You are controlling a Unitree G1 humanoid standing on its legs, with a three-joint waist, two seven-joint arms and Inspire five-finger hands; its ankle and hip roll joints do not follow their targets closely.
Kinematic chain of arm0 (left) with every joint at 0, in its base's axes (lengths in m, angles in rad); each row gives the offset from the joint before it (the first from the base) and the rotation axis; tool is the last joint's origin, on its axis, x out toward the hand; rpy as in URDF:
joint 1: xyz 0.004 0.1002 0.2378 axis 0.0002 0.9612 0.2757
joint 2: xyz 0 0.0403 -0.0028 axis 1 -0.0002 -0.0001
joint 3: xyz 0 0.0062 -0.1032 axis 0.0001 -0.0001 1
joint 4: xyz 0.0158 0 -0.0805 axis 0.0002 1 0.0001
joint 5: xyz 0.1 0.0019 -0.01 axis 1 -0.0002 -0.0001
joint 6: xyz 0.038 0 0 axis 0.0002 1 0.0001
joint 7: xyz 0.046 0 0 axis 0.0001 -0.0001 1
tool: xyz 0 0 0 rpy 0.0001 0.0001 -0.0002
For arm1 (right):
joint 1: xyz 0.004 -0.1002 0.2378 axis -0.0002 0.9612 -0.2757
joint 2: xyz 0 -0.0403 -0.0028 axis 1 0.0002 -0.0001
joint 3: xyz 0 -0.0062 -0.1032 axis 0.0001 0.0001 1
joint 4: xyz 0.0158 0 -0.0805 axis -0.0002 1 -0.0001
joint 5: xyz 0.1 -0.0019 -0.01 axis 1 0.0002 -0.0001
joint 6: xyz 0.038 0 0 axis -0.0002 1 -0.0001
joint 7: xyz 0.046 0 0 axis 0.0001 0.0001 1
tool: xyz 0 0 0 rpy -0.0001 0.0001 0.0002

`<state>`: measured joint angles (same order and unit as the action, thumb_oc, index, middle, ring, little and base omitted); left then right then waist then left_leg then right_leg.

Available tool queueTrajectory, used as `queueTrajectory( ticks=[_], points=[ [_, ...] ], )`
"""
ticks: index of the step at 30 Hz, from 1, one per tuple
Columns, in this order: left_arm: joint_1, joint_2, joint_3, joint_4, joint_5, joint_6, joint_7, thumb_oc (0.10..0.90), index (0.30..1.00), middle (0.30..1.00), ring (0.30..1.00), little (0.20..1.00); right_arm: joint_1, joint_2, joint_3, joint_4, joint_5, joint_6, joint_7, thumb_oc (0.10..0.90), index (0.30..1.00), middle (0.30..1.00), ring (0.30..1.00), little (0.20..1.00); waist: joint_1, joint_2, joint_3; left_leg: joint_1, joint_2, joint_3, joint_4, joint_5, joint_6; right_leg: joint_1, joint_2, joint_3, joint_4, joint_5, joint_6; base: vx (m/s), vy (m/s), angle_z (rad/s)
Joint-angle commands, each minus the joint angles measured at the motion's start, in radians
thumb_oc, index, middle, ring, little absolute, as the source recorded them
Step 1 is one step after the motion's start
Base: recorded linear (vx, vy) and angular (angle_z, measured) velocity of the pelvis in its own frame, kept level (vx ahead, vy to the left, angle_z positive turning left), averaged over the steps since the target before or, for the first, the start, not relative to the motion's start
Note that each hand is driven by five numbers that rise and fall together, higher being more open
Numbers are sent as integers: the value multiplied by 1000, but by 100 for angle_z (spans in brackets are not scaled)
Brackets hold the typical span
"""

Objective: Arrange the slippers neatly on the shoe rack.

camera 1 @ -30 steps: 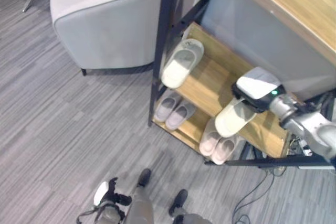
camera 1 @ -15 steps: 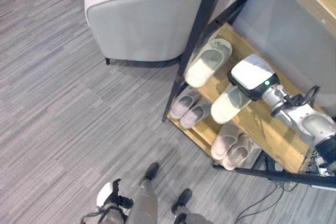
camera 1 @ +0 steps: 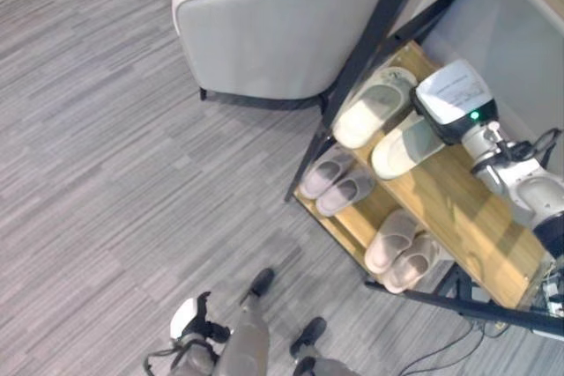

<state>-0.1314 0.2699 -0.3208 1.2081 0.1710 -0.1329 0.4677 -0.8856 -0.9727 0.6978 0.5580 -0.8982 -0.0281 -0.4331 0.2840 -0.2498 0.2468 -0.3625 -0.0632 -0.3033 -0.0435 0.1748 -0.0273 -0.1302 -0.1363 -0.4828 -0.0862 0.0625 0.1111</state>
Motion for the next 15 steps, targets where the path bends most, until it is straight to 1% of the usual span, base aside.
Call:
queueTrajectory(
  ticks=[1, 8, 11, 13, 14, 15],
  points=[
    [-9, -11, -8, 30, 15, -30, 28, 800, 900, 900, 900, 900, -144, -23, -32, 19, 53, 69, -81, 400, 300, 300, 300, 300, 4, -4, -39, 95, -13, 66, -44, -122, 19, -9, -41, 80, 10, 26, 58, 12, 8, 9],
    [-2, -11, 4, 35, 15, -28, 23, 800, 900, 900, 900, 900, -139, -22, -38, -12, 68, 47, -66, 400, 300, 300, 300, 300, 10, 0, -35, 102, -12, 63, -44, -130, 19, -2, -42, 75, 17, 18, 57, 4, 3, 1],
    [5, -7, 13, 32, 16, -28, 23, 800, 900, 900, 900, 900, -124, -22, -32, 2, 72, 42, -62, 400, 300, 300, 300, 300, 7, -3, -39, 109, -13, 64, -44, -133, 21, 1, -44, 73, 19, 19, 58, 0, 0, 0],
    [10, -7, 15, 30, 14, -29, 23, 800, 900, 900, 900, 900, -117, -8, -33, 29, 79, 44, -57, 400, 300, 300, 300, 300, 7, -3, -41, 113, -12, 67, -44, -135, 22, 4, -46, 76, 21, 19, 57, 0, 0, 0],
    [11, -10, 14, 32, 8, -30, 23, 800, 900, 900, 900, 900, -122, 16, -41, 43, 93, 52, -52, 800, 900, 900, 900, 900, 7, -2, -43, 119, -12, 71, -44, -137, 24, 5, -46, 80, 22, 20, 56, -4, 31, 1],
    [10, -10, 14, 32, 8, -30, 23, 800, 900, 900, 900, 900, -123, 15, -41, 44, 93, 52, -53, 800, 900, 900, 900, 900, 5, -2, -44, 115, -15, 70, -44, -132, 25, 2, -49, 78, 21, 24, 57, 0, 0, 0]
  ],
)
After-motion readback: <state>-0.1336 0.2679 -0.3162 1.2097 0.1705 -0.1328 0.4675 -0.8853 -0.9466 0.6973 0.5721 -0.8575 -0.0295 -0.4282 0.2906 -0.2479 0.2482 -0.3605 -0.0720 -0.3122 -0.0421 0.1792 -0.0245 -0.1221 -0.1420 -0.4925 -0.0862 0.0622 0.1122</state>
